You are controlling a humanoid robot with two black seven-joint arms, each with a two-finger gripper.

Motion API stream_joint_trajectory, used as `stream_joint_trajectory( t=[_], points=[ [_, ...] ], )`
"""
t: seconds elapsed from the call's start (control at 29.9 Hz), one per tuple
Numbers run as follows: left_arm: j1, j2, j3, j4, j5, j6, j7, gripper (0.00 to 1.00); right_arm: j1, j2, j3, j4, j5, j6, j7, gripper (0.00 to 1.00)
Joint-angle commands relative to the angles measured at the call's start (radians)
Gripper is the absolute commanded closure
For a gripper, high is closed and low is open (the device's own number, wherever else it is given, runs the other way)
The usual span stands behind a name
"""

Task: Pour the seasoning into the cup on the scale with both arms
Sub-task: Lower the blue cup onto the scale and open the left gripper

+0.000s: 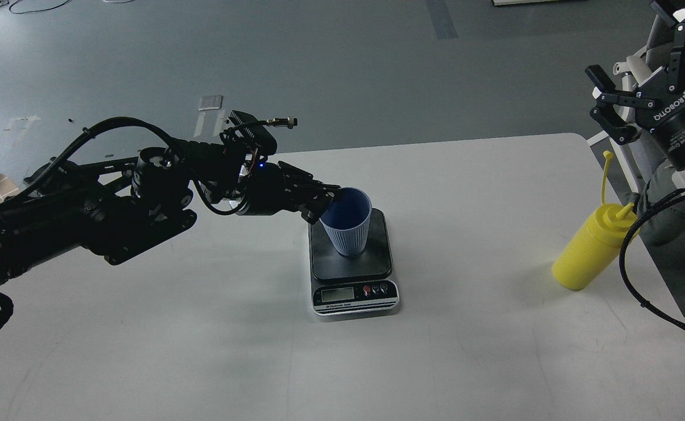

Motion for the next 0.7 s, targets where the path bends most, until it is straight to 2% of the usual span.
stream_joint_trajectory(
  t=[0.0, 0.13, 0.17, 0.33, 0.37, 0.47, 0.5, 0.57, 0.63, 0.67],
  points=[
    [0.001, 0.000, 0.001, -0.004, -0.002, -0.023, 0.000, 1.00, 0.000, -0.001, 0.000, -0.003, 0.000, 0.000, -0.001, 0.00],
    [0.001, 0.000, 0.004, 0.002, -0.002, -0.027, 0.000, 0.99, 0.000, 0.001, 0.000, -0.006, 0.000, 0.000, 0.000, 0.00],
    [0.001, 0.000, 0.004, 0.002, -0.002, -0.027, 0.000, 0.95, 0.000, 0.001, 0.000, -0.006, 0.000, 0.000, 0.000, 0.00],
    [-0.010, 0.000, 0.000, 0.002, -0.006, -0.028, 0.000, 0.69, 0.000, 0.001, 0.000, -0.009, 0.000, 0.000, 0.000, 0.00],
    [-0.011, 0.002, 0.000, 0.004, -0.011, -0.028, 0.000, 0.54, 0.000, 0.001, 0.002, -0.009, 0.000, 0.000, 0.000, 0.00],
    [-0.011, 0.005, -0.009, -0.001, -0.015, -0.028, 0.000, 0.27, 0.000, -0.001, 0.000, -0.011, 0.000, 0.000, 0.000, 0.00],
    [-0.011, 0.005, -0.009, -0.001, -0.015, -0.028, 0.000, 0.27, 0.000, -0.001, 0.000, -0.011, 0.000, 0.000, 0.000, 0.00],
    [-0.011, 0.005, -0.025, -0.001, -0.028, -0.028, 0.000, 0.09, 0.000, -0.001, 0.000, -0.011, -0.002, 0.000, 0.000, 0.00],
    [-0.010, 0.005, -0.052, -0.001, -0.073, -0.028, 0.000, 0.03, 0.000, -0.001, 0.000, -0.011, -0.002, 0.000, 0.000, 0.00],
    [-0.007, 0.005, -0.072, 0.000, -0.116, -0.022, 0.000, 0.02, 0.000, -0.001, 0.000, -0.011, -0.002, 0.000, 0.000, 0.00]
  ],
)
